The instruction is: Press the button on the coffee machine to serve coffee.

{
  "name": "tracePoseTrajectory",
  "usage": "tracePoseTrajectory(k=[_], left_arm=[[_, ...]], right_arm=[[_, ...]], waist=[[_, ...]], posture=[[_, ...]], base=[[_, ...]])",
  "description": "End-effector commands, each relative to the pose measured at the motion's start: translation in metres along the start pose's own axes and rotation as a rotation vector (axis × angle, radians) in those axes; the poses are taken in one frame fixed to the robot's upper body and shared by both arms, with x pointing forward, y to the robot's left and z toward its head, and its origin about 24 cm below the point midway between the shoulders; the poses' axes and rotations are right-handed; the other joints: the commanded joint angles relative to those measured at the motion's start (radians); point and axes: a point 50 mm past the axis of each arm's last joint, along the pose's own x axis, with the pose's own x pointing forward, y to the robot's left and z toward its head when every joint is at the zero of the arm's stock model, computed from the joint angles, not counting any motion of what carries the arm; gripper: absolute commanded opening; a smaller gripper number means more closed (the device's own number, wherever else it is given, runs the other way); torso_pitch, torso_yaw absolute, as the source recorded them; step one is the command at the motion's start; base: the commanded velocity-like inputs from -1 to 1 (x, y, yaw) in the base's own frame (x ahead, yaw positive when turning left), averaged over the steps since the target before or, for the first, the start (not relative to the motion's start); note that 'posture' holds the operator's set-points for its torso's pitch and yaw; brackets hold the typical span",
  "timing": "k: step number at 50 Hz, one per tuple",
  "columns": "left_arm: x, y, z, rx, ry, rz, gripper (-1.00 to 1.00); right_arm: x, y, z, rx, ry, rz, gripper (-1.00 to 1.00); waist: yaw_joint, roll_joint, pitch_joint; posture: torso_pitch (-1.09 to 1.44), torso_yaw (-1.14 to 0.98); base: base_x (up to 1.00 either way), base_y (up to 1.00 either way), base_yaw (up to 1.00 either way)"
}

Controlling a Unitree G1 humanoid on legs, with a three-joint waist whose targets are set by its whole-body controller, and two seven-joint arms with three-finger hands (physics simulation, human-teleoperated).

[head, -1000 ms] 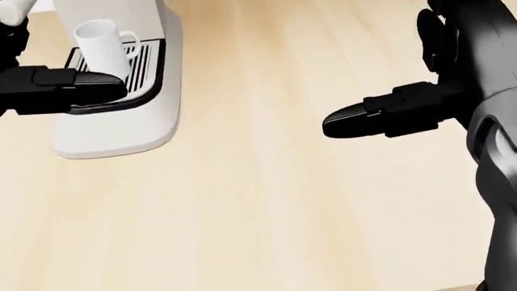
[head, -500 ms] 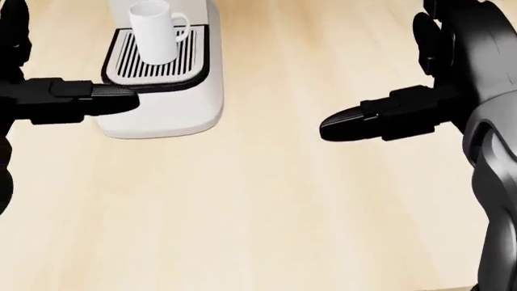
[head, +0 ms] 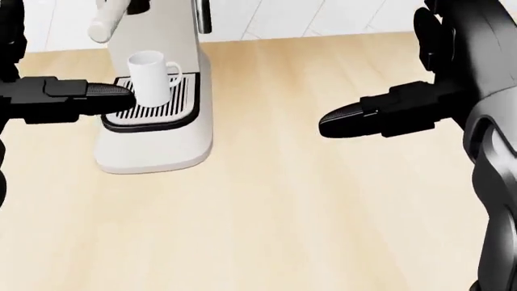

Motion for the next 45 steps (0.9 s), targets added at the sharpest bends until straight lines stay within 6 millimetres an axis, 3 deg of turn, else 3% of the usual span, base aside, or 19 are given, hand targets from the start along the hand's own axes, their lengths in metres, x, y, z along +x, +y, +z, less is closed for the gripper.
tracePoseTrajectory(k=[1,10,19,45], left_arm=[[-0.0007,0.0017,0.0155,0.003,-0.081,0.009,1.0],[-0.0015,-0.0007,0.0151,0.004,-0.082,0.0,1.0],[-0.0043,-0.0029,0.0141,0.009,-0.082,-0.012,1.0],[-0.0087,-0.0066,0.015,0.025,-0.087,-0.037,1.0]], right_arm=[[-0.0028,-0.0029,0.0132,-0.011,-0.072,-0.02,1.0],[-0.0028,-0.003,0.0129,-0.012,-0.071,-0.019,1.0],[-0.0018,-0.002,0.0115,-0.01,-0.07,-0.017,1.0],[-0.0014,-0.0007,0.0116,-0.016,-0.066,-0.015,1.0]], waist=[[0.0,0.0,-0.024],[0.002,0.001,-0.101],[0.009,-0.001,-0.158],[0.021,-0.001,-0.259]], posture=[[-0.28,0.0],[-0.37,0.0],[-0.46,0.0],[-0.72,0.0]], base=[[0.0,0.0,0.0],[0.0,0.0,0.0],[0.0,0.0,0.0],[0.0,0.0,0.0]])
